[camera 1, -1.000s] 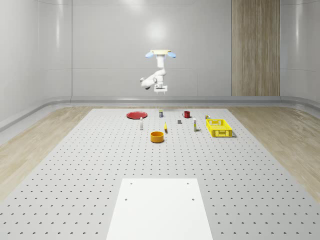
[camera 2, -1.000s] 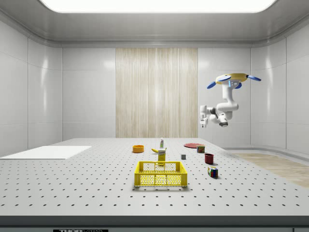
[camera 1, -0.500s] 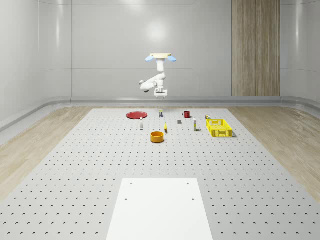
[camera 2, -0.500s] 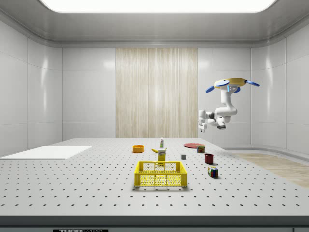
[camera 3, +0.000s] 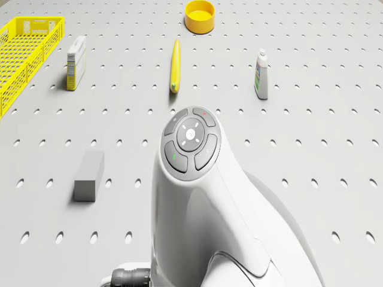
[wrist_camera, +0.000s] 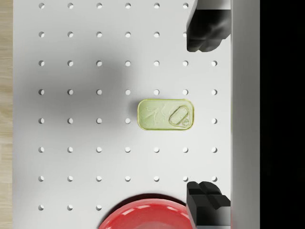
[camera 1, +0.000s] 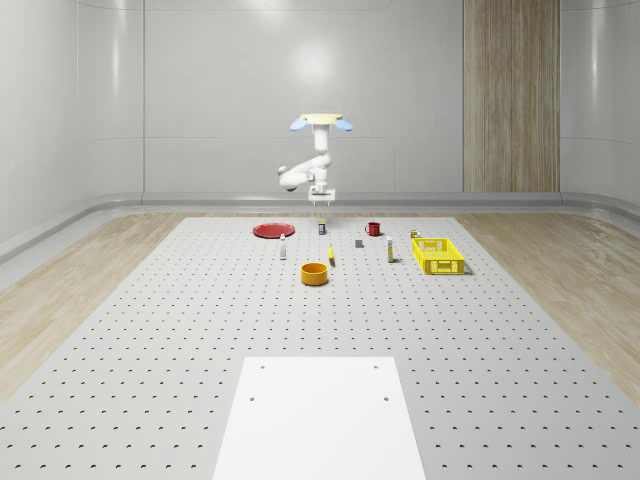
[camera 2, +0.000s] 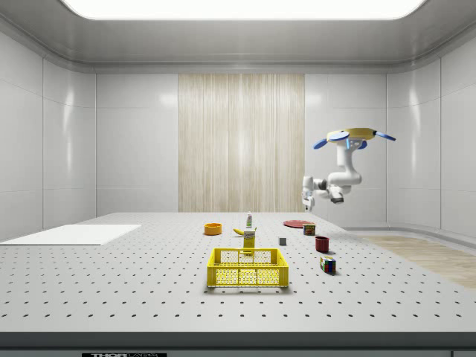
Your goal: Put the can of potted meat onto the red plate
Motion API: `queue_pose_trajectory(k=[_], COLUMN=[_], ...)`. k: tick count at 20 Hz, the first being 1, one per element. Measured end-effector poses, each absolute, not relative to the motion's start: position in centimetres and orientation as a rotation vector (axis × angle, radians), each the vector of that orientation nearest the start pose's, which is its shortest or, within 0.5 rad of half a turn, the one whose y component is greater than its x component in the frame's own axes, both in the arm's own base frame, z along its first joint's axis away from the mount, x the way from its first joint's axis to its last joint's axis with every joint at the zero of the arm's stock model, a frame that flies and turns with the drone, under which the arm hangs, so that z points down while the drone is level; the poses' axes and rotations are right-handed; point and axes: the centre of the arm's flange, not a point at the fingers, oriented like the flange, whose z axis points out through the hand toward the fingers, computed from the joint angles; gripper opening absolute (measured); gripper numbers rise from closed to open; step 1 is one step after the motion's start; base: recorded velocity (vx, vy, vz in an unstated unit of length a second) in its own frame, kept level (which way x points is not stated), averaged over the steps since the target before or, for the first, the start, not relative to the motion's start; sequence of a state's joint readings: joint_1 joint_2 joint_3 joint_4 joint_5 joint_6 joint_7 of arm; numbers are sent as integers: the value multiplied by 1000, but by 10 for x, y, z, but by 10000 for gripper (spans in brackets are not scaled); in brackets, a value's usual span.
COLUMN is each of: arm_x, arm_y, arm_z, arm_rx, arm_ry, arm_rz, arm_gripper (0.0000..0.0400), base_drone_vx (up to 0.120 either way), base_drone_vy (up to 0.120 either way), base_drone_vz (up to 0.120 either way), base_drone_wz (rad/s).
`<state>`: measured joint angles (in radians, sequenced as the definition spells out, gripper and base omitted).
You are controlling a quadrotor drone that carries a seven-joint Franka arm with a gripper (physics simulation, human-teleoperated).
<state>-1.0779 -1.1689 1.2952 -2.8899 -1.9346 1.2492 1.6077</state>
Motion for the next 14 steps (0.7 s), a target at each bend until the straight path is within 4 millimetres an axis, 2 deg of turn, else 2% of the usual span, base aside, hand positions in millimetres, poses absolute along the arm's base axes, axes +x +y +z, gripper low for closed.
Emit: queue_pose_trajectory(k=[7,9,14], arm_x=[307,307,307], arm_y=[0,0,0], arm_z=[491,491,491], arm_rx=[1,1,1], arm_ry=[-2,-2,-2], arm_rz=[784,784,785], arm_gripper=[400,400,400], base_drone_vx=[0,80,0], base_drone_vy=[0,0,0], base_drone_vz=[-120,-120,-120], base_drone_wz=[0,0,0])
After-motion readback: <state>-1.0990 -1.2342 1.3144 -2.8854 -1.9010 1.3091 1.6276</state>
